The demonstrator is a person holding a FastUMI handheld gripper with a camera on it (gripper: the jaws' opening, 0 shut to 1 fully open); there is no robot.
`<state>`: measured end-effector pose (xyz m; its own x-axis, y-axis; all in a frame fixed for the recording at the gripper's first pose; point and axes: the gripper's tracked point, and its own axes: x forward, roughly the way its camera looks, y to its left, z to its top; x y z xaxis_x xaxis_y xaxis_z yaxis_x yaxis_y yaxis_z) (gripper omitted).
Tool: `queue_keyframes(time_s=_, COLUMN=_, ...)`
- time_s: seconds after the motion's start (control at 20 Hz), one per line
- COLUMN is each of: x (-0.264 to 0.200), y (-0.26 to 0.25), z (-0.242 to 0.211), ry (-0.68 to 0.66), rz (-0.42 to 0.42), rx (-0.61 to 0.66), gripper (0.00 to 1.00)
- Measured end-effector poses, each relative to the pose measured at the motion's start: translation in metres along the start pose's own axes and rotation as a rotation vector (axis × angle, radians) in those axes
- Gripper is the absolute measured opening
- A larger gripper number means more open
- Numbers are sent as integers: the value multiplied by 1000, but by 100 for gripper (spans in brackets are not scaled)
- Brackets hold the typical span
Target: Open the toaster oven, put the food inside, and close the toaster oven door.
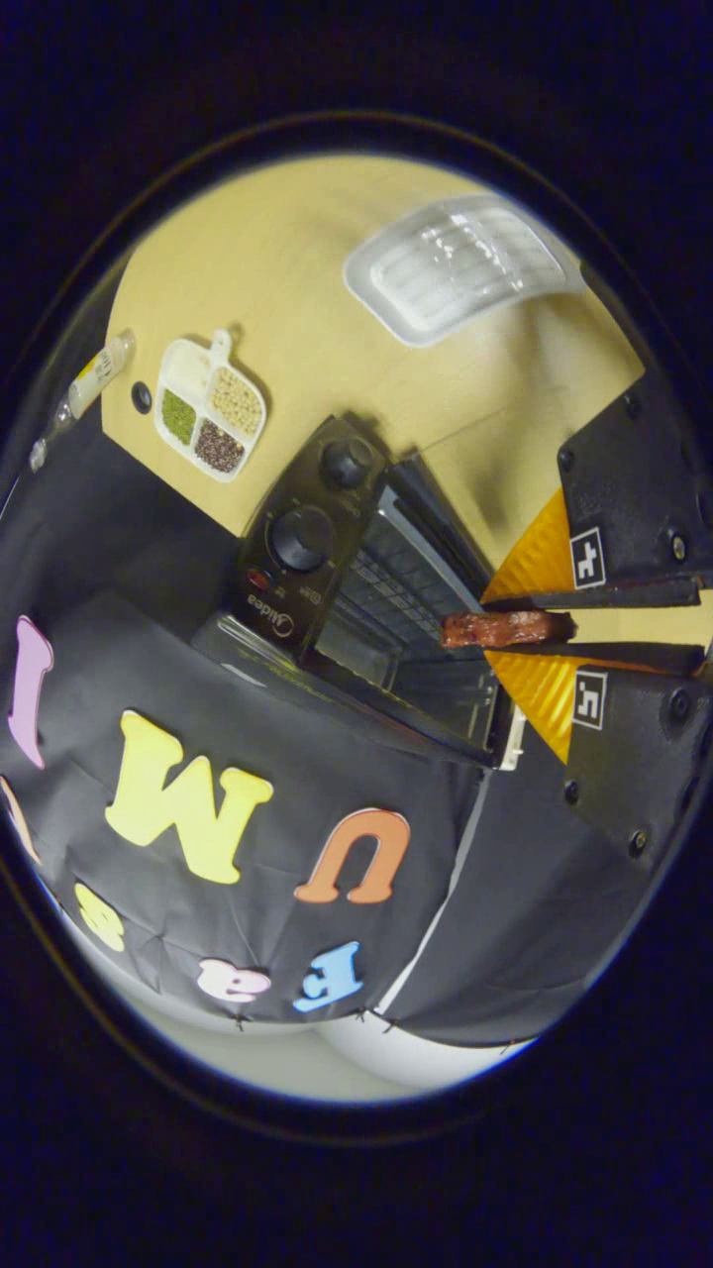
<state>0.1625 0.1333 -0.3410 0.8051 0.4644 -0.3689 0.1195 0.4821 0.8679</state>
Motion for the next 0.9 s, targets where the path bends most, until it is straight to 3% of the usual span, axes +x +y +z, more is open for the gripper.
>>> queue_keyframes(time_s=0.5, x=104, y=-5, z=12, ry=-315, rz=-54, rx=227, gripper=17)
queue_keyframes(time_s=0.9, x=145, y=-2, z=8, ry=-352, rz=-112, rx=180, gripper=18)
